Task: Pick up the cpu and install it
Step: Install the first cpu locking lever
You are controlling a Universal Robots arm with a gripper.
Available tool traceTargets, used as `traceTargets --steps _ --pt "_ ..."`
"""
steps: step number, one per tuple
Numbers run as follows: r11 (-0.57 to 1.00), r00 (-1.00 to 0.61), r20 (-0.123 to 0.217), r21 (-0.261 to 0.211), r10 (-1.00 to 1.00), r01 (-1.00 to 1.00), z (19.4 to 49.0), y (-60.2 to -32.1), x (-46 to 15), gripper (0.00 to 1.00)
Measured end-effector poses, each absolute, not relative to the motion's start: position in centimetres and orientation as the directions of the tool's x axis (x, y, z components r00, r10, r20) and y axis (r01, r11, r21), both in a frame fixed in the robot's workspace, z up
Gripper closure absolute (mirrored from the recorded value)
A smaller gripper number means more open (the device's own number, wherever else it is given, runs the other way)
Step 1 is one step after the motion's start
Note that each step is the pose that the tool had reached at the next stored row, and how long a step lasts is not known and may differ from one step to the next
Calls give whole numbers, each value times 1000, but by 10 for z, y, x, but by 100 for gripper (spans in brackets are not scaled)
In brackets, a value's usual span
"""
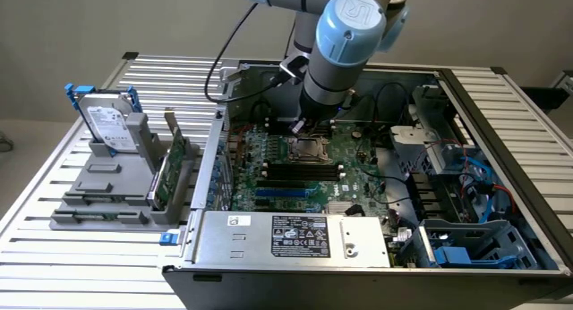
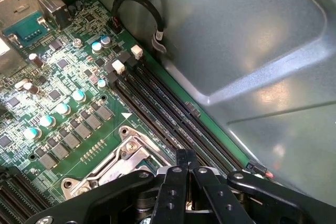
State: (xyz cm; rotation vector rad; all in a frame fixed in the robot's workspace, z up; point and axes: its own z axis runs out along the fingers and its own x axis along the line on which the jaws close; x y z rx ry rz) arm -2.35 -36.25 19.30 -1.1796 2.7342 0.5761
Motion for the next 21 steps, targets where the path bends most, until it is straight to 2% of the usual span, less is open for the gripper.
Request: traceTargets --steps 21 --pt "632 -693 -231 288 -683 -719 191 -363 -21 89"
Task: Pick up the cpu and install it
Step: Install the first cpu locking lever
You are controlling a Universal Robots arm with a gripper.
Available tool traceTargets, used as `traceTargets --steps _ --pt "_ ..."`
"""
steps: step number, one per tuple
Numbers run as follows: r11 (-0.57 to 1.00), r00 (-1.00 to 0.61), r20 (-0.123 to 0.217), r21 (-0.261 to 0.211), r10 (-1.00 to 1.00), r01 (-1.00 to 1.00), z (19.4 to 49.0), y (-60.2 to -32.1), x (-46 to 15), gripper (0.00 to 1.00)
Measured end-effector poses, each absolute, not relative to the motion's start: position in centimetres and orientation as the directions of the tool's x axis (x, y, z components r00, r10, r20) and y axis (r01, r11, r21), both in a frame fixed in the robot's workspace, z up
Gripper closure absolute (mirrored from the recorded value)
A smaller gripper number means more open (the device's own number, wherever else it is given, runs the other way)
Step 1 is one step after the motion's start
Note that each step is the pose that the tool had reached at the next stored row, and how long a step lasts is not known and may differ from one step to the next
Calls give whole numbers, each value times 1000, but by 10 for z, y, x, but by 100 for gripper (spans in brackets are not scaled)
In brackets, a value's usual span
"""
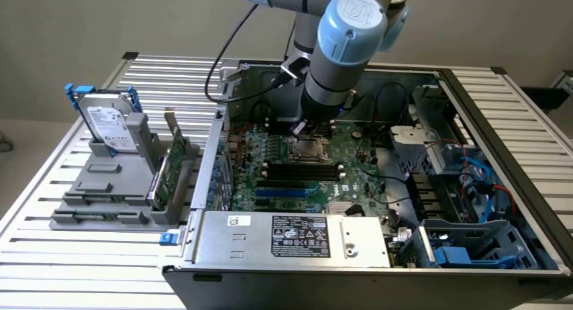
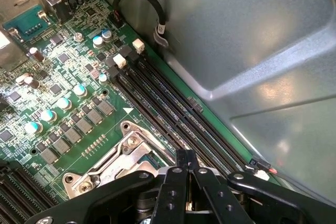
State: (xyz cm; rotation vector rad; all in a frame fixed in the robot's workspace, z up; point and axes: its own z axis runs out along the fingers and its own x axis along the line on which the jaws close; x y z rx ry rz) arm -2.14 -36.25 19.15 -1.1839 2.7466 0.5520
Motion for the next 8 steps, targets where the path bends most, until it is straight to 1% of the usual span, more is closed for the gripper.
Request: traceTargets --steps 8 --pt "632 -694 -228 291 -683 -718 193 -362 -24 89"
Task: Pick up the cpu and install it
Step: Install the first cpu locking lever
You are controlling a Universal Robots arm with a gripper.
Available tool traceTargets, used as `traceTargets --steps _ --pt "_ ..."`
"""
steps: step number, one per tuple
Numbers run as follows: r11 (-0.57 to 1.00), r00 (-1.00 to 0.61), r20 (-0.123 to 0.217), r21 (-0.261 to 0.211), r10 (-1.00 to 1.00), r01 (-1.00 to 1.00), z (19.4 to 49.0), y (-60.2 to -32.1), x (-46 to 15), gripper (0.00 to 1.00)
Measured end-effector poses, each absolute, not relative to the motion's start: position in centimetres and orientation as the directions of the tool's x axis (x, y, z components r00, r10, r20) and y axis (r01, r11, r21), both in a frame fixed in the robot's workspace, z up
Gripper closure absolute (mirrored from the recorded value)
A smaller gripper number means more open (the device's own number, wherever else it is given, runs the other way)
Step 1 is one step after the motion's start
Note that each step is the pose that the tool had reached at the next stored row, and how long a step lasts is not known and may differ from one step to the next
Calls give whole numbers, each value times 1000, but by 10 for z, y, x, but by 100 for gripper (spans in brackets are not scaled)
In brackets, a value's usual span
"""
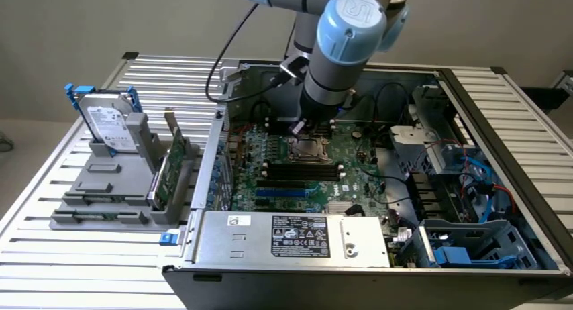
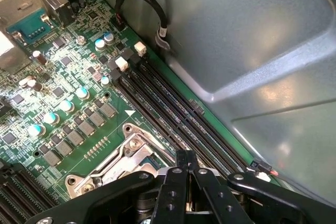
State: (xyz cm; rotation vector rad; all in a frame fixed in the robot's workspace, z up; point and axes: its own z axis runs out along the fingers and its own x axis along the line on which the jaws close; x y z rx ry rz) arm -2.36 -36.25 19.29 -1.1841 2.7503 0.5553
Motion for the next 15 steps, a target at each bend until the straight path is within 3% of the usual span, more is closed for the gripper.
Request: traceTargets --steps 15 --pt "633 -694 -224 290 -684 -718 198 -348 -29 89"
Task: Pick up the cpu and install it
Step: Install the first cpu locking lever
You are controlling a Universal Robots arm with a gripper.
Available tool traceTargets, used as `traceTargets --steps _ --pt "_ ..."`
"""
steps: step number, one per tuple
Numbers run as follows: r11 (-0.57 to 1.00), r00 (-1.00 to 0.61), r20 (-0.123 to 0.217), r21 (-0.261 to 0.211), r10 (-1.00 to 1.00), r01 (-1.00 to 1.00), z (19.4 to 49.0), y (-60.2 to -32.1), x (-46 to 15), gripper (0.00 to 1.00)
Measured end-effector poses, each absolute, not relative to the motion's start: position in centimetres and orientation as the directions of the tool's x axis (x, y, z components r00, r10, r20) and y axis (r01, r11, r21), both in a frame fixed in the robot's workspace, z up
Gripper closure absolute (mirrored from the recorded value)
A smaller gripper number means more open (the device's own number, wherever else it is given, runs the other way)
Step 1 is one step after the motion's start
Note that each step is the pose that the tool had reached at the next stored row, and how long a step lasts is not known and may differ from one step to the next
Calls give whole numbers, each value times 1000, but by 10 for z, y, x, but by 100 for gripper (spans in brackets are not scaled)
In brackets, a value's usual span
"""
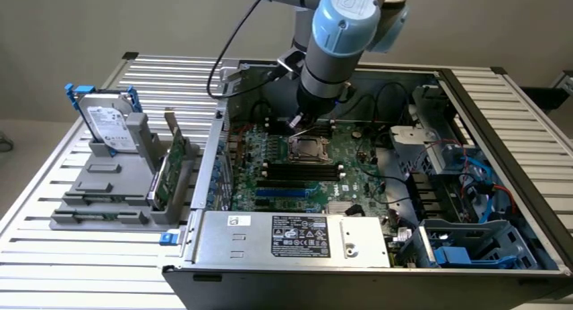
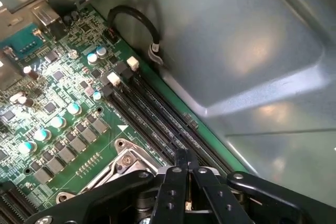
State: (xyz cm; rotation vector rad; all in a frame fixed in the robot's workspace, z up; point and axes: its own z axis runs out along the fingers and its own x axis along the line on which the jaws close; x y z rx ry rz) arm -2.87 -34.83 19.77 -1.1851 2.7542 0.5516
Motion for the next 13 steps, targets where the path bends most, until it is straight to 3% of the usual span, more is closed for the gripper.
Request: traceTargets --steps 13 --pt "633 -695 -223 293 -684 -717 222 -347 -51 89"
